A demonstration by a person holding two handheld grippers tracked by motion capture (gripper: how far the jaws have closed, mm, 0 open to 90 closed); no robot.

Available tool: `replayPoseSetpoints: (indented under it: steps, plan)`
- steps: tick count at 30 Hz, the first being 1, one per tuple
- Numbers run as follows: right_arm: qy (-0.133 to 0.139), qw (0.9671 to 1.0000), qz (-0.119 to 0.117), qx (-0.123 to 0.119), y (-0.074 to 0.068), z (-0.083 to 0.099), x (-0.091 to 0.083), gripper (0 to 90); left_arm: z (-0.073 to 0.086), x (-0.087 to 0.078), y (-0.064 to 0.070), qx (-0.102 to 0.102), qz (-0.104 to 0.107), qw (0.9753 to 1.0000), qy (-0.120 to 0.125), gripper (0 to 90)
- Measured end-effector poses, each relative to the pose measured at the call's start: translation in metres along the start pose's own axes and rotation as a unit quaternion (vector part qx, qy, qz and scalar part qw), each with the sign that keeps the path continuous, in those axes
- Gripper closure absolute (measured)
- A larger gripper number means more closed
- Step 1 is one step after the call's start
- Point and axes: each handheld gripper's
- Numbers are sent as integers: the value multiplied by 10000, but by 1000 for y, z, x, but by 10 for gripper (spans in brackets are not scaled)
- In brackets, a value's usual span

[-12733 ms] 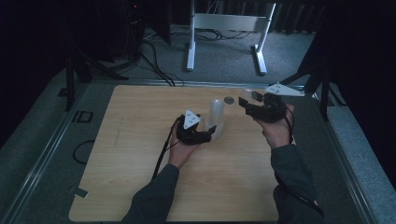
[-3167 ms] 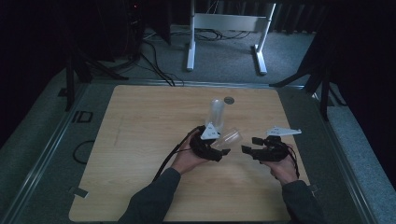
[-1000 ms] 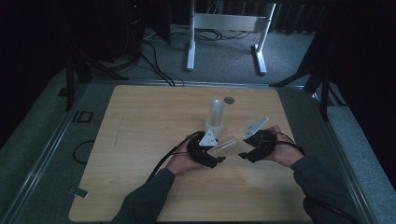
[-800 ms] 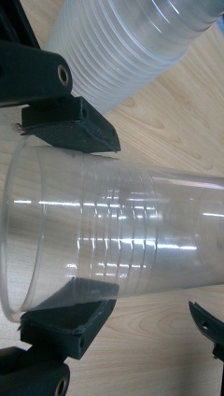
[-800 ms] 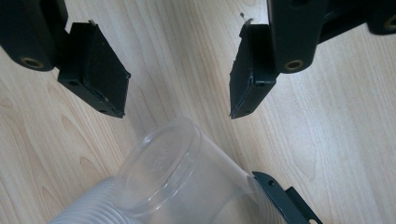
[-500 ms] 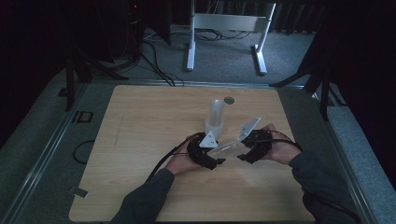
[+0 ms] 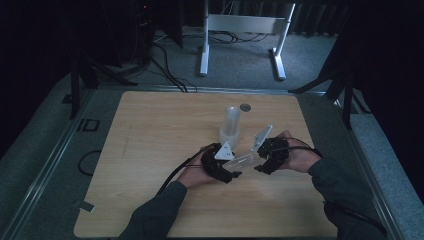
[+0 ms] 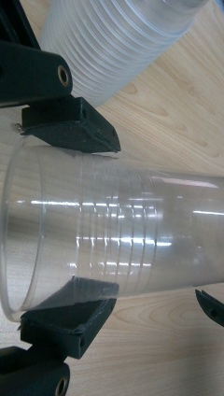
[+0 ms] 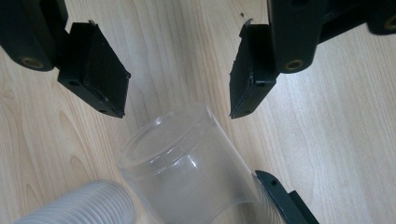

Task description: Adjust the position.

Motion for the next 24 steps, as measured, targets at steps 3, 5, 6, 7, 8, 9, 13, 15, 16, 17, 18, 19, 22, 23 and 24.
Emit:
replayPoseSetpoints:
  steps: [3, 5, 6, 7, 8, 9, 13, 15, 16, 17, 18, 19, 22, 23, 24]
  plan:
    - [-82, 9999, -18, -114, 0, -3, 0, 373, 0, 1, 0, 19, 9, 10000, -21, 274]
    - [-93, 9999, -26, -128, 0, -3, -1, 373, 0, 1, 0, 32, 14, 10000, -32, 274]
    - [-116, 9998, -28, -160, 1, -4, -1, 373, 1, 1, 1, 45, 34, 10000, -53, 274]
    - [-130, 9997, -36, -198, 1, -4, -1, 373, 1, 2, 1, 63, 39, 10000, -61, 274]
    - [-148, 9997, -34, -202, 1, -5, 0, 373, 1, 2, 1, 72, 45, 9999, -68, 274]
    - [-168, 9996, -46, -215, 1, -5, 0, 373, 1, 2, 2, 77, 61, 9999, -81, 274]
    - [-258, 9993, -88, -253, 0, -6, 1, 372, 1, 4, 3, 114, 85, 9998, -119, 275]
    - [-299, 9990, -116, -315, -1, -7, 2, 372, 2, 4, 3, 133, 83, 9998, -136, 275]
    - [-322, 9989, -124, -323, -1, -8, 2, 371, 2, 4, 4, 136, 89, 9998, -138, 275]
    - [-328, 9988, -129, -333, -1, -9, 2, 371, 1, 4, 4, 147, 99, 9997, -148, 275]
    - [-352, 9987, -139, -346, -1, -9, 2, 371, 1, 4, 3, 172, 116, 9996, -166, 276]
    - [-352, 9987, -139, -346, -1, -9, 2, 371, 1, 4, 3, 172, 116, 9996, -166, 276]
    - [-455, 9978, -234, -422, -3, -12, 4, 370, 1, 6, 6, 242, 161, 9994, -207, 277]
    - [-475, 9975, -262, -449, -4, -12, 6, 369, 1, 6, 6, 260, 171, 9993, -222, 277]
    - [-492, 9973, -267, -468, -5, -13, 6, 368, 1, 7, 7, 288, 179, 9991, -249, 277]
Point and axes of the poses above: each handheld gripper's, and its own axes: x roughly forward along the jaws, z roughly out of its underside, y roughly to its right, and after that the axes turned 3 degrees about y, right-handed
